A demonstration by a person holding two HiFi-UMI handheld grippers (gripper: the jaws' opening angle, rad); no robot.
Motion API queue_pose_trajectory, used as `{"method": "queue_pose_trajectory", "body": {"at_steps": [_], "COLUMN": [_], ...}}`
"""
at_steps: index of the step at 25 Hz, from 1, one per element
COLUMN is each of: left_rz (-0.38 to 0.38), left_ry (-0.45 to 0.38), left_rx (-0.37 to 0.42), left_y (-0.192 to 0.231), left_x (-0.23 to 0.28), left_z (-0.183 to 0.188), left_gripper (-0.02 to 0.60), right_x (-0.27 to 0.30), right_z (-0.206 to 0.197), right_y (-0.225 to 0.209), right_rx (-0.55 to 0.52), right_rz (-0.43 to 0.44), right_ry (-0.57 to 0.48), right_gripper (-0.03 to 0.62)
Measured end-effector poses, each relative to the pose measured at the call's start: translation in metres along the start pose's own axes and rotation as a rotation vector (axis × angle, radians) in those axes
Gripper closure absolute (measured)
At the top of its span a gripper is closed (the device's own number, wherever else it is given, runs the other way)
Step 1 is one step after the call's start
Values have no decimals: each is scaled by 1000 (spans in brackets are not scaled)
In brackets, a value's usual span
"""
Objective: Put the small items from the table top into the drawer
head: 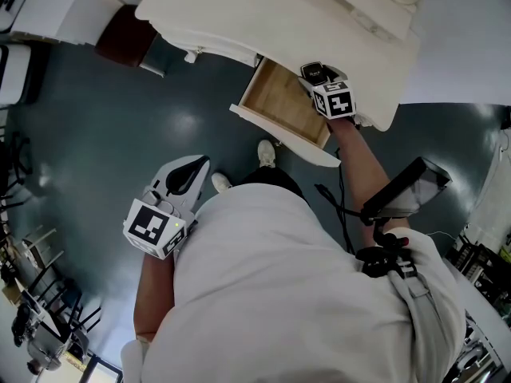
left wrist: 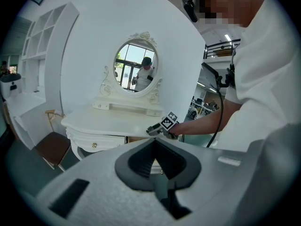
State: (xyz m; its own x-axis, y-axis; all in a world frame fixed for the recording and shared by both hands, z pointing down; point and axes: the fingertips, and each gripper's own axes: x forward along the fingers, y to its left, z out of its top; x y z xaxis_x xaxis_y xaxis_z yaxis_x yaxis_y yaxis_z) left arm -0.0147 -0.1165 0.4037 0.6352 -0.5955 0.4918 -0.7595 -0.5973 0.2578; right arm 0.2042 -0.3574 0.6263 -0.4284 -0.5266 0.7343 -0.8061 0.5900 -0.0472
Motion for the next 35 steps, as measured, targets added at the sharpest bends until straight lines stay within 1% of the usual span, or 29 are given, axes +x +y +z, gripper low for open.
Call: {"method": "queue_pose_trajectory", "body": {"at_steps": [5,12,25,28,35], "left_rz": [4,19,60,72,116], "left_ry": [-5,-13,-8,-8,10], "left_rx": [-9,-26,-63,-73,-105], "left_y": [4,12,18,20,26], "left_x": [-15,-30,-47,-49,-41], "left_z": [-8,-19,-30,-30,-33], "left_gripper": [580,580,580,580,580], "right_x": [2,10,31,40,73], "right_z": [2,1,-17,-22,-43], "right_y": [33,65,120,124,118], "right_rx": [-37,-78,-183,-200,-247], "right_rz": [37,74,173,188,225], "right_ry": [2,19,82,102,164], "right_gripper": [255,255,255,255,255]}}
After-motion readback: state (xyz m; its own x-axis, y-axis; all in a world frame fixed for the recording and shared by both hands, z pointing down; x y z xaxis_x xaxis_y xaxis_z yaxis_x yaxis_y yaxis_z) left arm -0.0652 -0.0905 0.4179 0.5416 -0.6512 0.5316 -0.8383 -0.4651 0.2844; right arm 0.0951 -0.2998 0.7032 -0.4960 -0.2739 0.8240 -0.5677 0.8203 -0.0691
